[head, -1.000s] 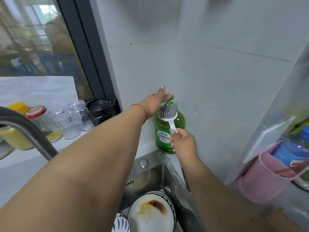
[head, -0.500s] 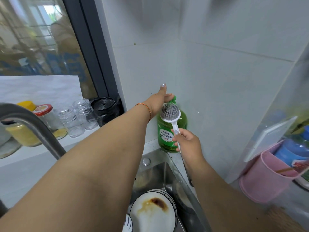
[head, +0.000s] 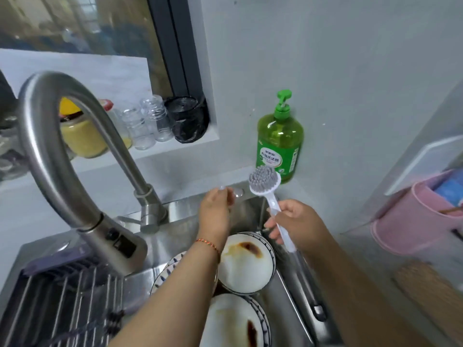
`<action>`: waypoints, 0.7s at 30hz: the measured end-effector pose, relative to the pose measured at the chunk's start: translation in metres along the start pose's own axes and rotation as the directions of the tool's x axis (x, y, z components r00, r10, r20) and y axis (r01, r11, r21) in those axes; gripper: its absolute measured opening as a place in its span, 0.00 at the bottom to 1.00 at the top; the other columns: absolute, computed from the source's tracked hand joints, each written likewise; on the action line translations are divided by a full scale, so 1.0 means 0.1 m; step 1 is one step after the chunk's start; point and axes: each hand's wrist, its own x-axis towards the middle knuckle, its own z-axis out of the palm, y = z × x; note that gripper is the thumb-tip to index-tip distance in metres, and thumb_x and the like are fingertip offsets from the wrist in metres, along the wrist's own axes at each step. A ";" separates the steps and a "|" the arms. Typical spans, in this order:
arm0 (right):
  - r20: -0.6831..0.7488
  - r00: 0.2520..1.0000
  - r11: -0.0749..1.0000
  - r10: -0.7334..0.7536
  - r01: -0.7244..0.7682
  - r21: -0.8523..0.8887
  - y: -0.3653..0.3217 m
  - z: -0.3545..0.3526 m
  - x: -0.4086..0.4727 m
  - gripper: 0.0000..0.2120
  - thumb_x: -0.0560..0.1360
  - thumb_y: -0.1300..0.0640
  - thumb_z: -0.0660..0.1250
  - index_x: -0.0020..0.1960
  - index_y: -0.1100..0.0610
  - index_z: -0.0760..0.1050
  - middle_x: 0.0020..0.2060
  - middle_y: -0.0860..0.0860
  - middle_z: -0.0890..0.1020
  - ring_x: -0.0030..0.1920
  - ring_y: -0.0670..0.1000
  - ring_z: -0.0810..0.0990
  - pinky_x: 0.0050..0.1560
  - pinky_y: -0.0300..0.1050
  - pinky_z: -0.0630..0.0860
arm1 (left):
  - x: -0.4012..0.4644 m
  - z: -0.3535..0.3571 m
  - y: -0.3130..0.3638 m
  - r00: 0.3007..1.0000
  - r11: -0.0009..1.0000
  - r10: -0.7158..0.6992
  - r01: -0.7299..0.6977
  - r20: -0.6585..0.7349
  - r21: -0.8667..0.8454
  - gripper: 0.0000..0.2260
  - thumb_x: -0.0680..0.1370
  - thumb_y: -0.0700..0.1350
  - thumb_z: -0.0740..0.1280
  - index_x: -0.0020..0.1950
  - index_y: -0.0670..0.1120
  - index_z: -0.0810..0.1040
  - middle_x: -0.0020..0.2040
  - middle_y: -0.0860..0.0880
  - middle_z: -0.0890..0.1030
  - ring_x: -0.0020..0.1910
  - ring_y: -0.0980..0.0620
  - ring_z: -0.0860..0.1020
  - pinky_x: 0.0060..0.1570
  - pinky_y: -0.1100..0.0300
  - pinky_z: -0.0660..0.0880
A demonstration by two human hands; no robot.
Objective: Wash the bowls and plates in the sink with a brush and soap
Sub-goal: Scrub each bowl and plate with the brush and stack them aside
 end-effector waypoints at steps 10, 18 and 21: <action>0.115 0.987 0.916 0.114 -0.060 -0.397 0.76 0.26 -0.52 0.07 0.78 0.58 0.62 0.47 0.56 0.78 0.29 0.48 0.79 0.26 0.46 0.74 0.28 0.38 0.69 | -0.95 -1.48 -1.66 0.894 0.539 -0.444 0.318 -0.057 0.780 0.08 0.73 0.45 0.64 0.35 0.44 0.77 0.35 0.44 0.82 0.40 0.41 0.83 0.40 0.53 0.80; 0.092 0.978 0.789 0.189 -0.095 -0.607 1.05 0.39 -0.82 0.12 0.80 0.55 0.57 0.47 0.57 0.79 0.32 0.48 0.80 0.31 0.47 0.76 0.40 0.43 0.74 | -1.18 -1.46 -1.92 0.746 0.307 -0.665 0.312 -0.032 0.899 0.11 0.76 0.40 0.62 0.53 0.36 0.80 0.50 0.39 0.84 0.47 0.43 0.83 0.45 0.55 0.81; 0.098 0.980 0.698 0.175 -0.053 -0.714 1.09 0.38 -0.89 0.13 0.81 0.54 0.56 0.46 0.56 0.77 0.38 0.51 0.81 0.38 0.51 0.79 0.44 0.45 0.74 | -1.17 -1.40 -1.92 0.764 0.291 -0.644 0.305 -0.050 0.907 0.13 0.78 0.39 0.60 0.58 0.36 0.78 0.56 0.39 0.82 0.56 0.42 0.81 0.48 0.59 0.78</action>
